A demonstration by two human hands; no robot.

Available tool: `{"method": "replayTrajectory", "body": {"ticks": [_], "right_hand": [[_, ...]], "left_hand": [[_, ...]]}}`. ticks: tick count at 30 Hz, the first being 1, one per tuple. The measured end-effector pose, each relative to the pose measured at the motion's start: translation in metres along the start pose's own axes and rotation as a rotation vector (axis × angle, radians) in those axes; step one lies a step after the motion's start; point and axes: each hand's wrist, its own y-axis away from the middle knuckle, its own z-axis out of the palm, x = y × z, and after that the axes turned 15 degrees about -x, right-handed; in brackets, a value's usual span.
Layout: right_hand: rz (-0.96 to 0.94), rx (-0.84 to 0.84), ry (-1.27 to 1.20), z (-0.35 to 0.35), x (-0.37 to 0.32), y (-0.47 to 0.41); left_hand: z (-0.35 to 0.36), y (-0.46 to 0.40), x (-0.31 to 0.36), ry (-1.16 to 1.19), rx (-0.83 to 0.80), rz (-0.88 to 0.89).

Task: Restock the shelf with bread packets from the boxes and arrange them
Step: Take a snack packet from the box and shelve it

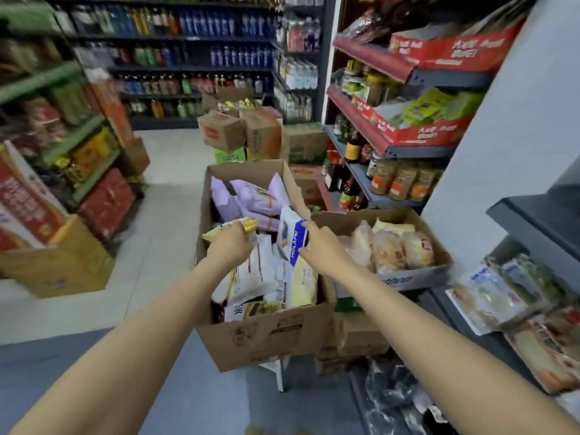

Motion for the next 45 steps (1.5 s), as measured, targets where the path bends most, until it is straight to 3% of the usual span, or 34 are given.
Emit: {"method": "replayTrajectory", "body": {"ticks": [8, 14, 19, 22, 28, 31, 34, 38, 41, 45], "right_hand": [[0.265, -0.204, 0.228, 0.034, 0.001, -0.115], [0.383, -0.32, 0.222, 0.04, 0.015, -0.134], [0.393, -0.222, 0.304, 0.036, 0.011, -0.123], [0.39, -0.091, 0.21, 0.014, 0.003, -0.115], [0.293, 0.406, -0.132, -0.05, -0.022, -0.067], [0.158, 0.731, -0.217, -0.064, -0.049, -0.033], [-0.019, 0.924, -0.254, -0.063, -0.072, 0.004], [-0.051, 0.892, -0.196, -0.062, -0.066, 0.046], [-0.145, 0.786, -0.496, -0.074, -0.039, 0.084], [-0.028, 0.848, -0.501, -0.082, 0.005, 0.171]], "left_hand": [[0.005, -0.078, -0.046, -0.428, -0.11, -0.074], [0.003, -0.108, -0.059, -0.528, -0.202, -0.182], [-0.003, -0.107, -0.058, -0.648, -0.098, 0.028], [-0.018, -0.101, -0.048, -0.668, 0.021, 0.143], [-0.061, -0.081, 0.008, -0.304, 0.07, 0.251], [-0.068, -0.073, 0.036, -0.098, 0.013, 0.274], [-0.074, -0.049, 0.076, 0.118, 0.0, 0.347], [-0.072, -0.012, 0.13, 0.264, -0.102, 0.453], [-0.063, 0.015, 0.163, 0.387, -0.188, 0.466], [-0.036, 0.072, 0.224, 0.413, -0.288, 0.576]]}}
